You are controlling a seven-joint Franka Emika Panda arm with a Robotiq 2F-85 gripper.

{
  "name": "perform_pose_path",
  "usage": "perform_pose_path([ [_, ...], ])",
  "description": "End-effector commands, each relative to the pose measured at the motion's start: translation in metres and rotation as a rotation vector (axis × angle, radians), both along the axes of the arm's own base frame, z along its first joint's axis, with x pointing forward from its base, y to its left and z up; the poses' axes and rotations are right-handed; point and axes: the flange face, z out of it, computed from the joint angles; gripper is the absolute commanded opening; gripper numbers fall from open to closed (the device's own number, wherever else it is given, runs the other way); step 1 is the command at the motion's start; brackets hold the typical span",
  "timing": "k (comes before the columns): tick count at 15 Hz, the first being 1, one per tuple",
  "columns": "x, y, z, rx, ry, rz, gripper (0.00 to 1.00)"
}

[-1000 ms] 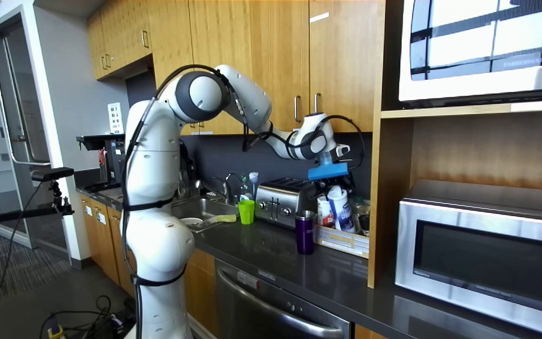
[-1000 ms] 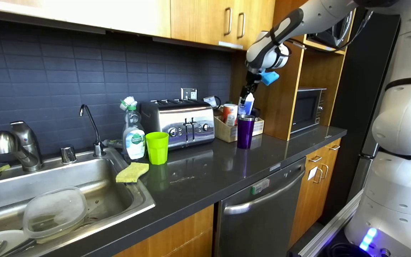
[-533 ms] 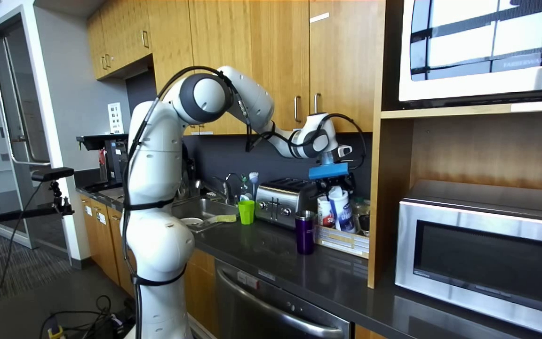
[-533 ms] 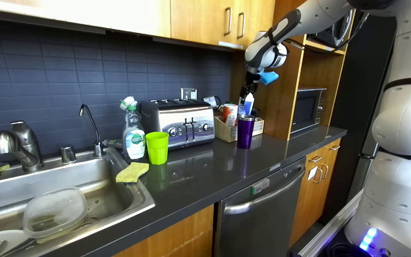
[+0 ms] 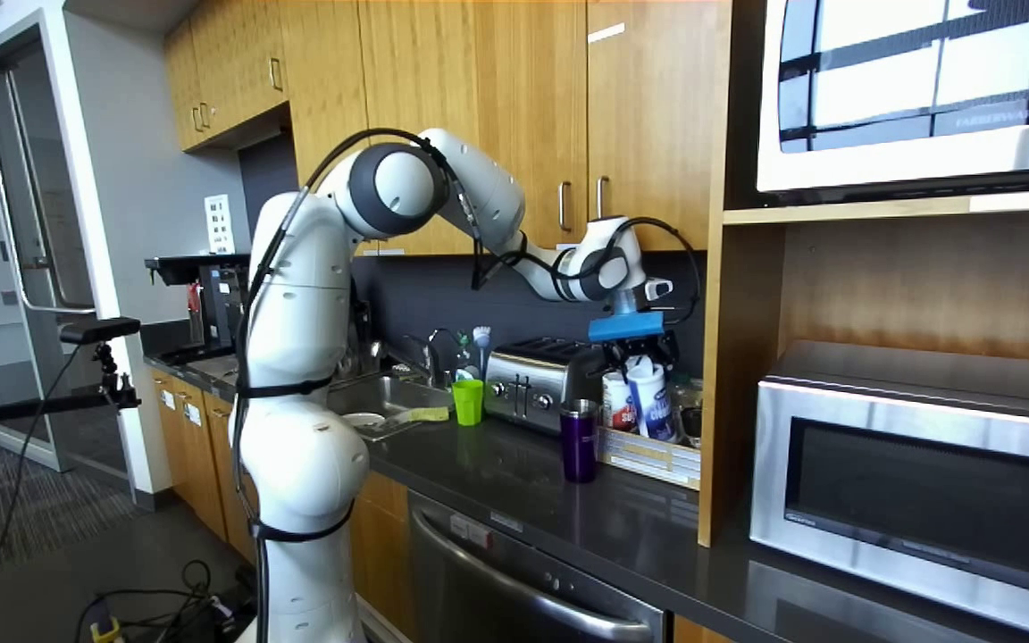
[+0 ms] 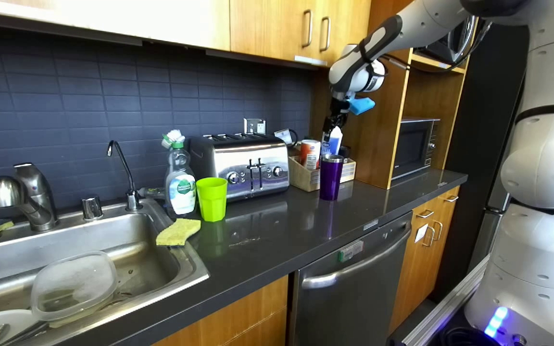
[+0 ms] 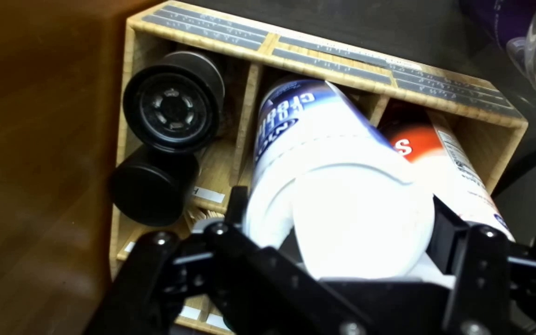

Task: Pick up the blue container from the table and place it next to the red container in the box

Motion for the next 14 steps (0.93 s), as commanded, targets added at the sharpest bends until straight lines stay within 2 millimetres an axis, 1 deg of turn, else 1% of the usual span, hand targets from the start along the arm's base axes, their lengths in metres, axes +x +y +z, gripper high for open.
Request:
perform_pose_path([
  [1,0.010,-0.001,0.006,-0.011,0.004,-0.015,0.61],
  [14,0.030,0.001,0.002,-0.023,0.000,-0.079,0.61],
])
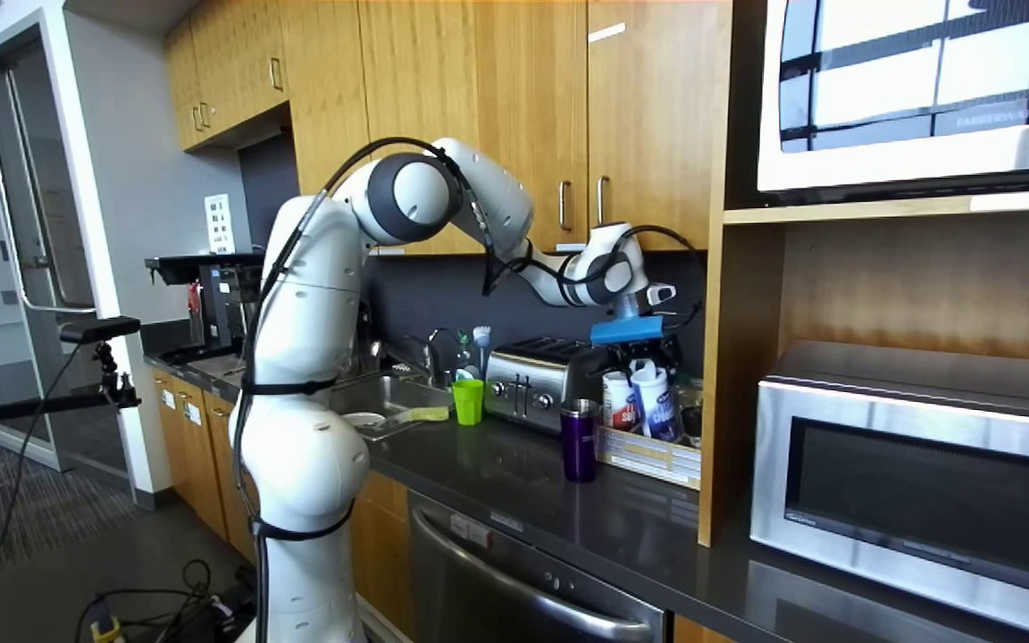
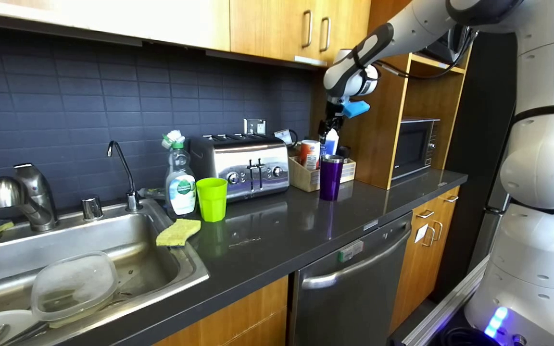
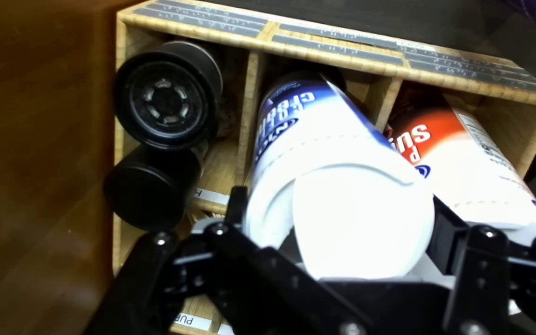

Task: Pick up the blue container from the table and place it next to the red container in the box

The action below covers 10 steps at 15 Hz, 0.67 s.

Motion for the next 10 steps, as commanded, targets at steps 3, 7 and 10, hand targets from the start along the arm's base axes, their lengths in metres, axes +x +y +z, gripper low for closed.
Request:
perform_pose_path([
  [3,0.0113,-0.0047,0.0130,-0.010,0.002,-0.041,0.61],
  [7,0.0121,-0.0078,0.0113,0.006,0.022,-0.070,0.61],
  [10,0.0110,-0.0104,0.0079,0.015,0.041,-0.088,0.61],
])
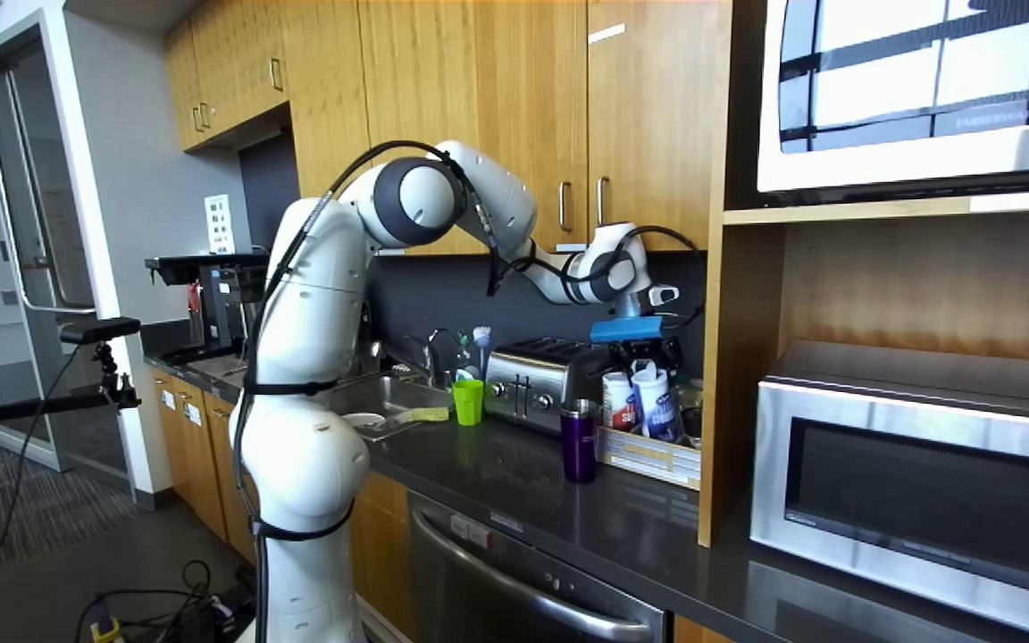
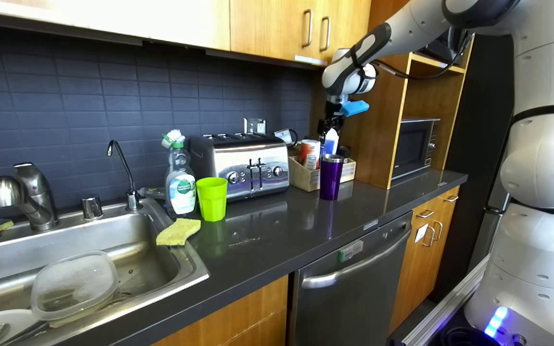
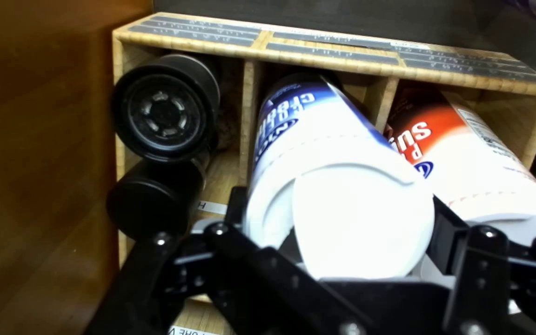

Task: Pick up the blue container from the table and place it next to the red container in the box

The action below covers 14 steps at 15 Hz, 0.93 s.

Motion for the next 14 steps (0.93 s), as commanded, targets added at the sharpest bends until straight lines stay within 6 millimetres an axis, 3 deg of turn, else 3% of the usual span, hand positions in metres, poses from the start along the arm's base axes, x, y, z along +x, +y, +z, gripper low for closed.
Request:
perform_pose_path([
  [1,0.0043,-0.0090,0.0071,0.001,0.021,-0.029,0.61],
  [14,0.0122,-0.0185,0.0050,0.047,0.044,-0.069,0.61],
])
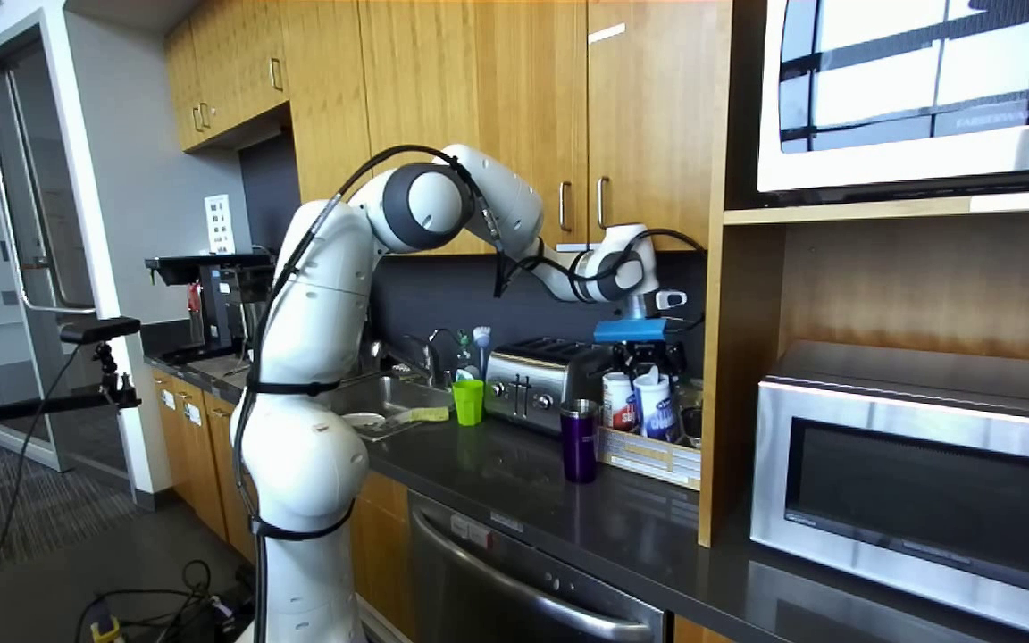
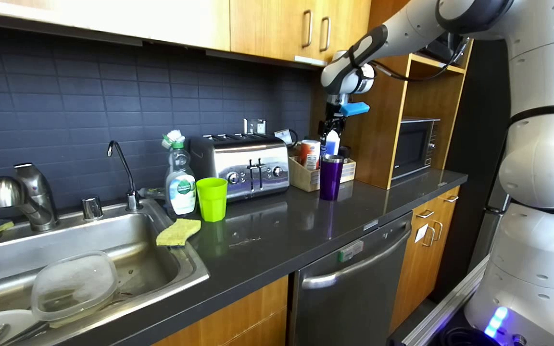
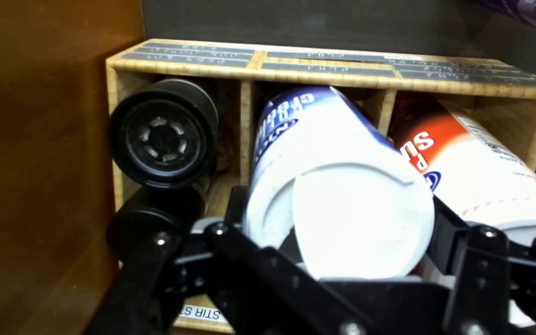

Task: Pick up the blue container from the table and place it next to the red container in the box

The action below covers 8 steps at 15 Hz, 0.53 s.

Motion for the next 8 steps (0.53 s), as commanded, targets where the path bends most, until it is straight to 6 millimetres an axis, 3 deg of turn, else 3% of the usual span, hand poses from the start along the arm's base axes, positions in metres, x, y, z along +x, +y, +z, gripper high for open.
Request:
perform_pose_path([
  [1,0.0068,-0.0084,0.0097,0.007,-0.009,-0.021,0.61],
  [8,0.0078,-0.0075,0.0090,0.025,-0.024,-0.029,0.61],
])
